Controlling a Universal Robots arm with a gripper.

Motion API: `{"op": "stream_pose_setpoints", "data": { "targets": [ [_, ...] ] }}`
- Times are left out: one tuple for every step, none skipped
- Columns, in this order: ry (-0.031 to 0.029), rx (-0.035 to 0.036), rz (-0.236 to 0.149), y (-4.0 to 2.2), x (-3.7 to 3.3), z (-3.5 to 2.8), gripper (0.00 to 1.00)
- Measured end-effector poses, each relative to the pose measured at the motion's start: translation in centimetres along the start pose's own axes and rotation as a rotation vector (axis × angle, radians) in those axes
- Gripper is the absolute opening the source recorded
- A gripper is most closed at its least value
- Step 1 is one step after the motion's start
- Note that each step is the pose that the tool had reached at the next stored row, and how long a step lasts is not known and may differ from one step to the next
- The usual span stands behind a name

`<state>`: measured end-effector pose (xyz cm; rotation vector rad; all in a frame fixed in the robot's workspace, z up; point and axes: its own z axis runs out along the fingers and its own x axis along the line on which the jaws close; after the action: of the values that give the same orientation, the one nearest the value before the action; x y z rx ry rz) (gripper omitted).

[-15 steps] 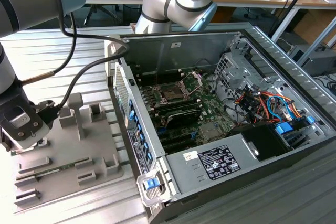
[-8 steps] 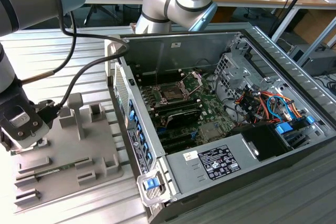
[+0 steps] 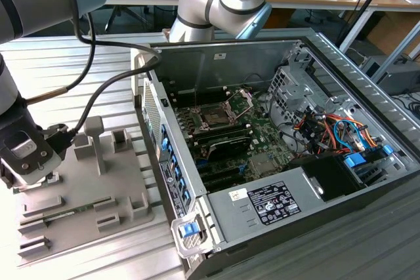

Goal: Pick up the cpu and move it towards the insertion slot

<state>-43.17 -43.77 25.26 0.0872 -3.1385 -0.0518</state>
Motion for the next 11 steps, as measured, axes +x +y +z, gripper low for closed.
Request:
{"op": "stream_pose_setpoints", "data": {
  "targets": [
    [0.0001,0.0,0.0,0.0,0.0,-0.02,0.55],
    [0.0001,0.0,0.0,0.0,0.0,-0.06,0.55],
    [0.0,0.0001,0.0,0.0,0.0,-0.08,0.55],
    [0.0,0.0,0.0,0.0,0.0,-0.1,0.55],
    [0.0,0.0,0.0,0.01,0.0,-0.13,0.55],
    [0.0,0.0,0.0,0.0,0.0,-0.15,0.55],
    [0.0,0.0,0.0,0.01,0.0,-0.18,0.55],
    [0.0,0.0,0.0,0.01,0.0,-0.2,0.55],
    [0.0001,0.0001,0.0,0.01,0.0,-0.23,0.55],
    [0.0,0.0,0.0,0.01,0.0,-0.25,0.55],
    [0.0,0.0,0.0,0.01,0.0,-0.29,0.55]
  ]
}}
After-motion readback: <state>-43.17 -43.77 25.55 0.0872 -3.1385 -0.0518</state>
